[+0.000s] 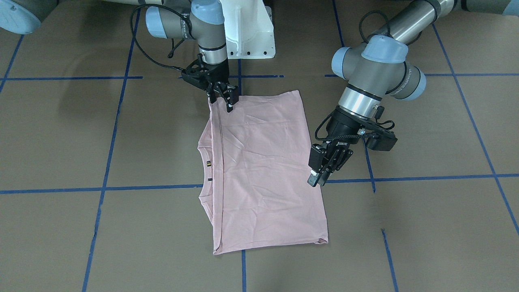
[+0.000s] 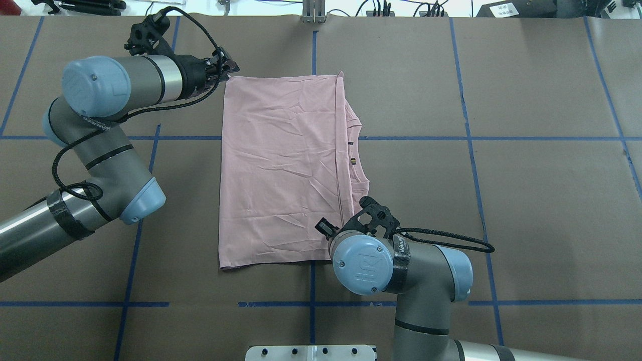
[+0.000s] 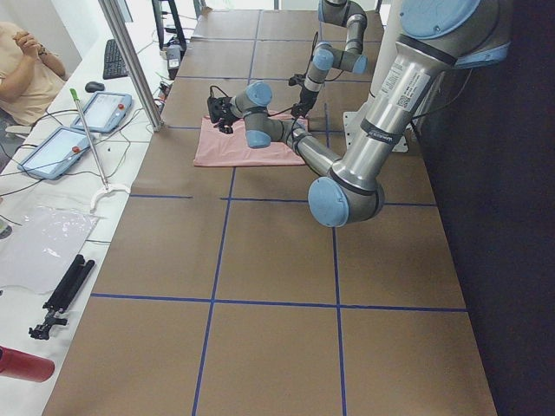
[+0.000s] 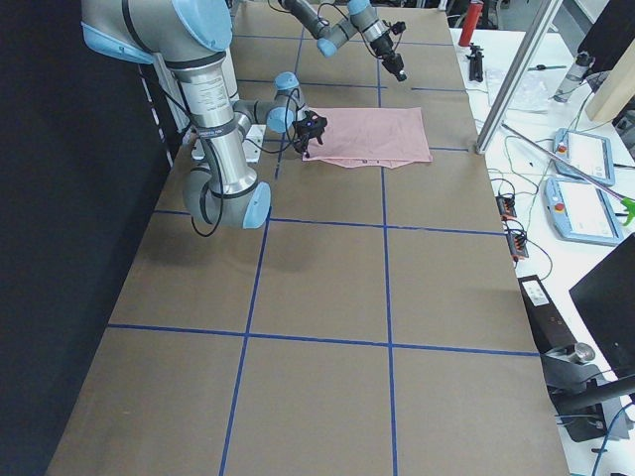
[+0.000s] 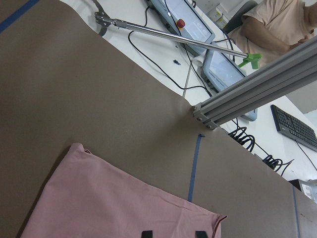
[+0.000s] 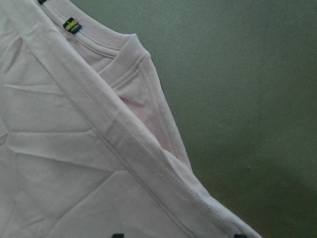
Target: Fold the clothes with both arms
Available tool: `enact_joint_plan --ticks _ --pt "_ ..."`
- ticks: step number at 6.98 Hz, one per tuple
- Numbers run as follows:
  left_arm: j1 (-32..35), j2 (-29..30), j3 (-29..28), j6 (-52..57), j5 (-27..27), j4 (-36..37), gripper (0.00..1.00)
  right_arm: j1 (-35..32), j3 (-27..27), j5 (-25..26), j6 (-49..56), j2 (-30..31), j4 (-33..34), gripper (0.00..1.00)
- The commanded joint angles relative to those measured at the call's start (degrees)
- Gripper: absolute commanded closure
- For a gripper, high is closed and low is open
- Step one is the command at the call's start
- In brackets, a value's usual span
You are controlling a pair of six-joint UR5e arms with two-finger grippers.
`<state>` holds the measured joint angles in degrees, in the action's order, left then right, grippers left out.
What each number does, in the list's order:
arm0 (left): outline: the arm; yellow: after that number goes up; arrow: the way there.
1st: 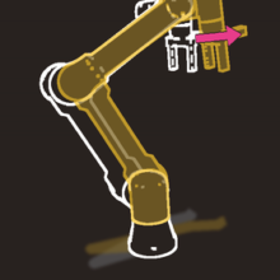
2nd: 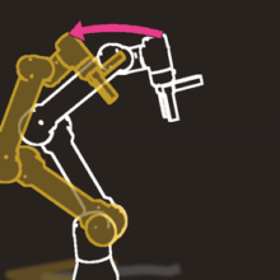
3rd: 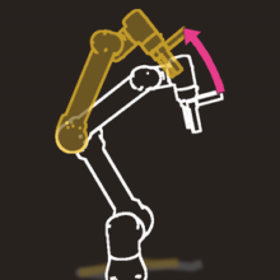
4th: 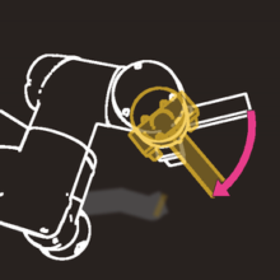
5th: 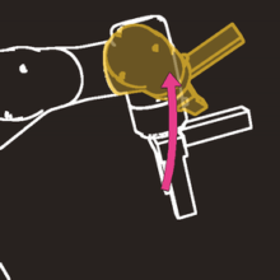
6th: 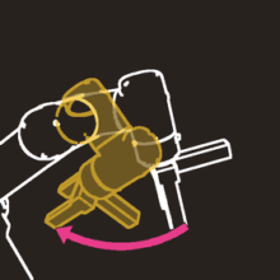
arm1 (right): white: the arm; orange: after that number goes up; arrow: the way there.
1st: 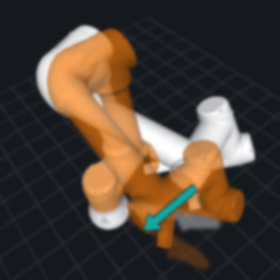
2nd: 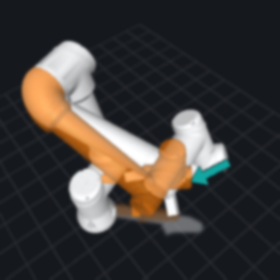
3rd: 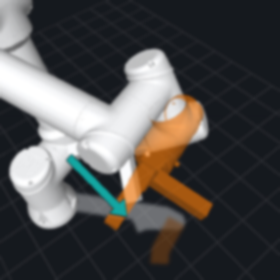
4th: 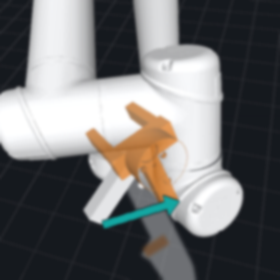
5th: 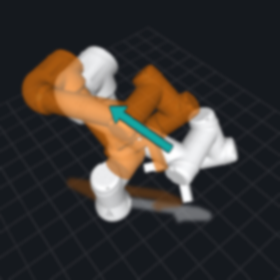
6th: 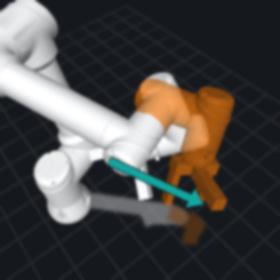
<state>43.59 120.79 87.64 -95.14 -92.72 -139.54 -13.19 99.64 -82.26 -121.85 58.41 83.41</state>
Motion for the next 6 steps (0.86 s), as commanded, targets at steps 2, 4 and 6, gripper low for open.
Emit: enact_joint_plan --ticks 2,4,6 --pt "-0.1 0.0 0.1 -0.3 0.0 0.0 0.6 0.5 -0.1 0.0 -0.1 0.3 0.0 0.66" --pt "-0.1 0.0 0.8 -1.9 0.0 -0.1 0.6 0.6 0.0 -0.6 0.1 0.1 -0.1 1.0" --pt "0.0 -0.1 0.8 -2.1 0.0 -0.1 0.6 0.7 0.0 -0.6 0.2 -0.5 -0.2 1.0"
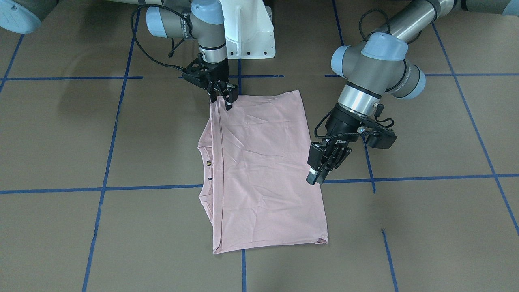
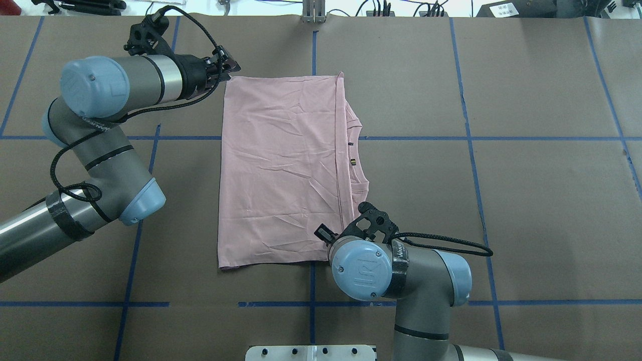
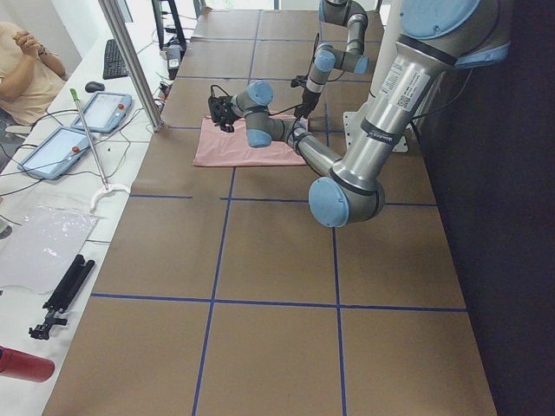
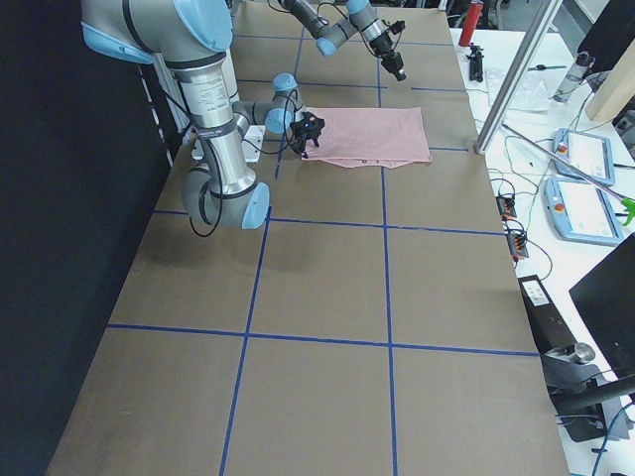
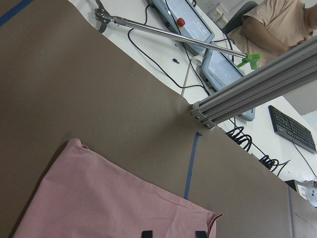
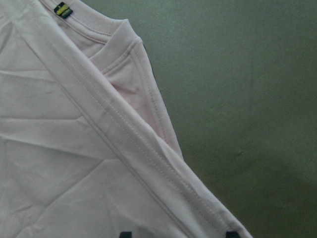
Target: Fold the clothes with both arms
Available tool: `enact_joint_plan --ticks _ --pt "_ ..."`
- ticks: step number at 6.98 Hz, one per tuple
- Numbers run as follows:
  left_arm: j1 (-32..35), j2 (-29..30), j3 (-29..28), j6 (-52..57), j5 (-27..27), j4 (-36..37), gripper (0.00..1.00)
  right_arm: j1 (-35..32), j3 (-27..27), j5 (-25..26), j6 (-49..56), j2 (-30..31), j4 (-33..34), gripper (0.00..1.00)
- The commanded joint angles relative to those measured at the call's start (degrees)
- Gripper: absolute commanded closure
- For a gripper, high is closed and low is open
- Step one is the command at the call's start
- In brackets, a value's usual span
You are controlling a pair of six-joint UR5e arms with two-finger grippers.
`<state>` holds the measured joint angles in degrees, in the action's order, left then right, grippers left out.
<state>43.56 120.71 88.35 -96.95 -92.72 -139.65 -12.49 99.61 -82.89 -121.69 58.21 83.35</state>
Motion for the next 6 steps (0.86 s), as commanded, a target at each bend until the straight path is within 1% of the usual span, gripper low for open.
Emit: enact_joint_plan --ticks 1,5,6 --pt "0.0 -0.1 0.3 -0.4 0.0 0.0 0.6 0.0 0.1 -0.1 0.3 -0.2 0.1 1.0" --pt "0.0 -0.2 0.8 -0.5 0.0 0.0 0.6 -0.3 0.7 0.0 0.6 -0.3 -0.4 1.0" --pt "0.0 -0.3 1.8 -0.6 -0.1 0.1 0.6 -0.3 1.5 0.0 0.6 -0.3 -0.5 1.0"
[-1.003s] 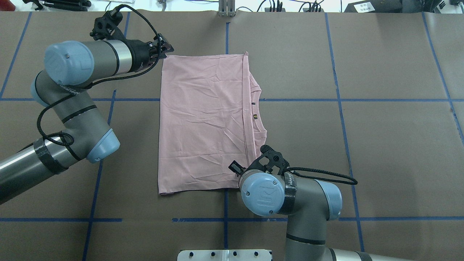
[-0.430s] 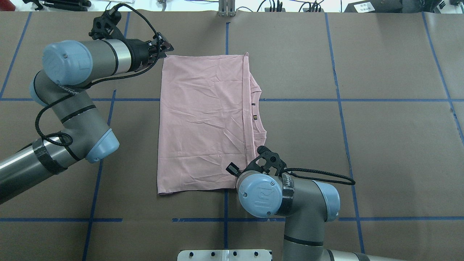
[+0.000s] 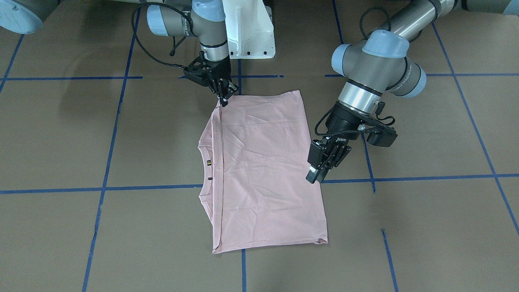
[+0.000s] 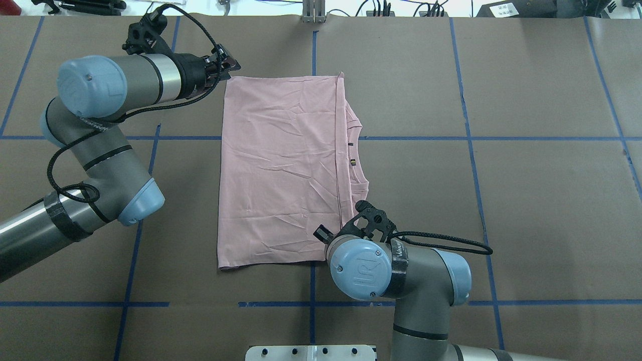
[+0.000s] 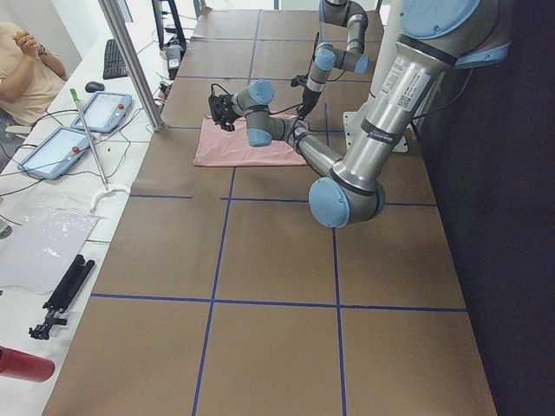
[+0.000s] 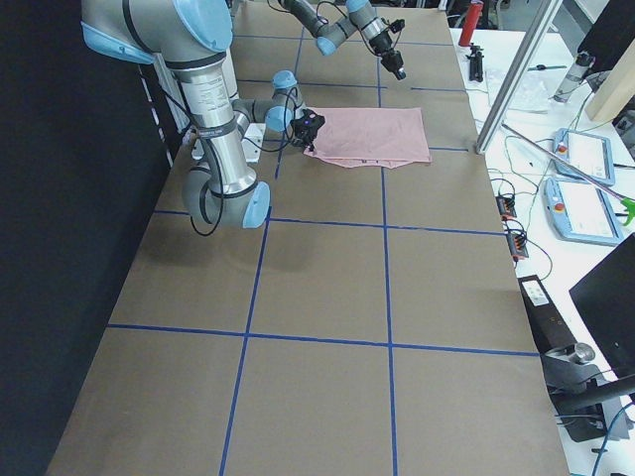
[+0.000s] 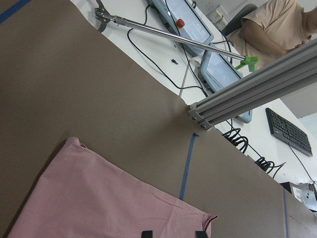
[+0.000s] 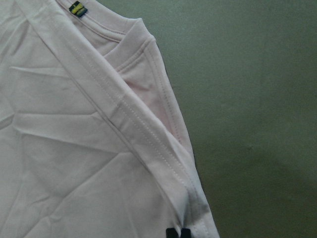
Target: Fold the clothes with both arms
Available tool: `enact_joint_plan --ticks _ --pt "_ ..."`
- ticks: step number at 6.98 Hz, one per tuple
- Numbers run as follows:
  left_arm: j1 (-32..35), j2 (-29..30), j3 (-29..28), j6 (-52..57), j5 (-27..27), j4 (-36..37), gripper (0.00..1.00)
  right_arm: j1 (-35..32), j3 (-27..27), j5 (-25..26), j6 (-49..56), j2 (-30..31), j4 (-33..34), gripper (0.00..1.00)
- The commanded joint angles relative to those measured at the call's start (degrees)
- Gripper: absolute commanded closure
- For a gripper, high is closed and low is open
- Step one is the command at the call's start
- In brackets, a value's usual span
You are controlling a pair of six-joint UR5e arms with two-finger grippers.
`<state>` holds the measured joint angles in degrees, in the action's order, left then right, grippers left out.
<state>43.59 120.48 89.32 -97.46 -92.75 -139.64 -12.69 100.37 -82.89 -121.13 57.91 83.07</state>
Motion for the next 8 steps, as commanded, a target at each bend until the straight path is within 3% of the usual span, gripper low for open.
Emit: enact_joint_plan --ticks 1,4,5,6,7,8 --pt "-0.1 -3.2 3.8 -0.1 -0.1 0.1 0.6 -0.2 1.8 0.2 -0.1 0.0 -0.5 1.0" --pt "-0.5 -7.9 5.9 -2.2 -3.6 1.1 0.58 -0.4 6.4 0.4 -0.3 2.6 0.1 1.0" --pt "-4.3 -11.2 10.0 -3.7 -3.5 2.4 0.56 0.4 6.8 0.4 -0.5 2.9 0.1 1.0" --pt "-8.4 -15.2 17.1 -6.0 -3.4 7.7 0.54 1.3 6.8 0.6 -0.7 2.9 0.1 1.0" --pt "-13.0 -17.0 24.3 -6.5 -2.9 19.9 0.5 1.5 6.9 0.5 -0.7 3.0 0.1 1.0" --pt "-16.8 -17.0 26.5 -6.6 -2.8 28.4 0.41 1.6 7.2 0.5 -0.6 3.7 0.0 1.0"
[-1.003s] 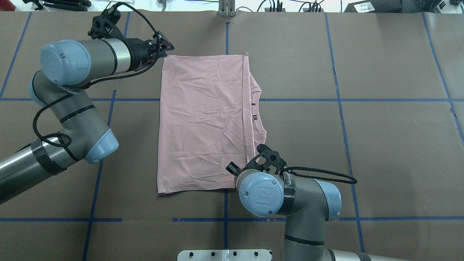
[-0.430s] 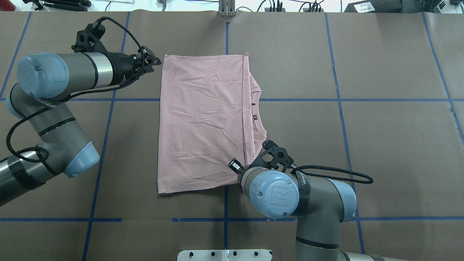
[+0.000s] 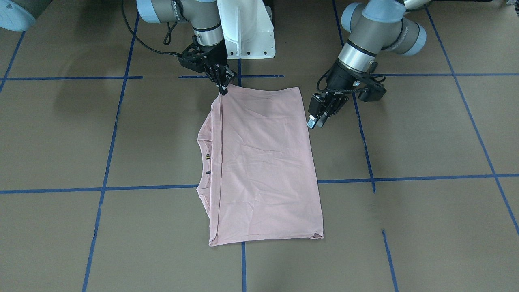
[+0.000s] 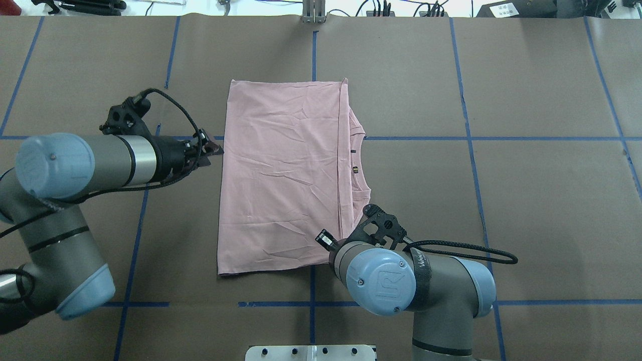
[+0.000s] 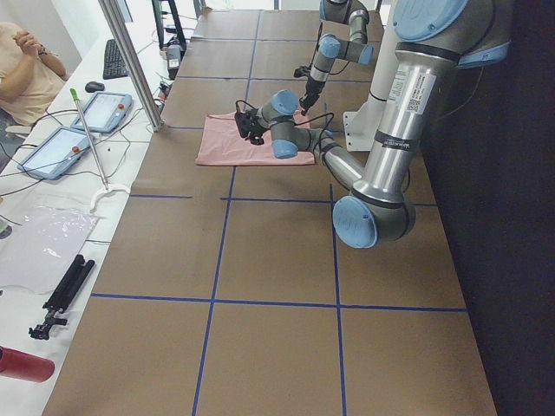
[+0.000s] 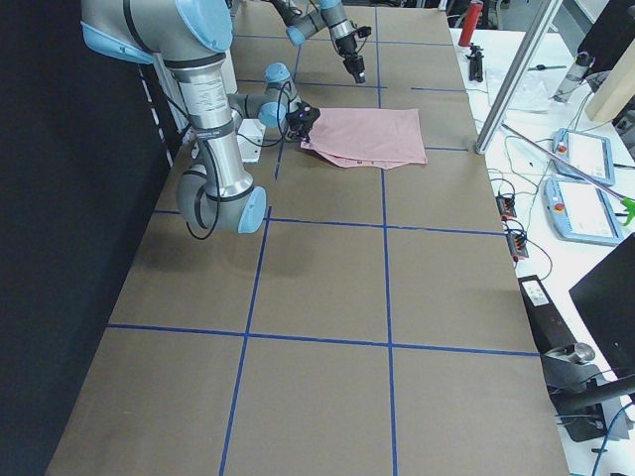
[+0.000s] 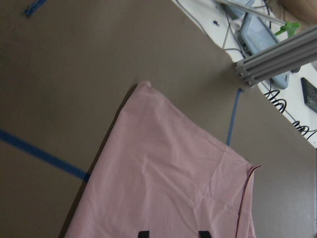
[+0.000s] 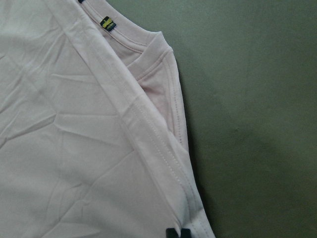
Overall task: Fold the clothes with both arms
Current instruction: 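Move the left gripper to the shirt corner nearest the robot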
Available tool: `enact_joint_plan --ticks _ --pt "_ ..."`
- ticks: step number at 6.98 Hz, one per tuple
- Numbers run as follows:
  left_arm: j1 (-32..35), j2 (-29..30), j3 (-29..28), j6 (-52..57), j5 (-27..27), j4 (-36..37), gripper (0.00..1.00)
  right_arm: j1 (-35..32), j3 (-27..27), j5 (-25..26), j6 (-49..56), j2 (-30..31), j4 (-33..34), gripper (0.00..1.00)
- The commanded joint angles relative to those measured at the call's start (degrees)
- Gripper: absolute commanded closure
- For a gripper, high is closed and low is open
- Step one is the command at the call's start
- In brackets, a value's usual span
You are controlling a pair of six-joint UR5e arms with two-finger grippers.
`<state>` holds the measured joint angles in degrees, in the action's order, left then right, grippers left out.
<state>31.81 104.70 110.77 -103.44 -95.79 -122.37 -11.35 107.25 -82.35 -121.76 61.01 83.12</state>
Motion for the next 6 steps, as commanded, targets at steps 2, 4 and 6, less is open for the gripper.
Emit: enact_joint_plan --ticks 2,4,6 --pt "-9.1 -1.3 4.6 -2.9 0.8 13.7 0.38 0.2 0.8 0.0 -0.1 0.7 0.0 1.0" --pt "-14.4 -1.5 3.9 -6.0 2.3 13.9 0.39 0.3 1.4 -0.3 0.0 0.7 0.0 1.0" --pt "-17.3 -0.9 1.6 -6.2 2.4 13.9 0.41 0.2 1.8 -0.4 0.0 0.7 0.0 1.0"
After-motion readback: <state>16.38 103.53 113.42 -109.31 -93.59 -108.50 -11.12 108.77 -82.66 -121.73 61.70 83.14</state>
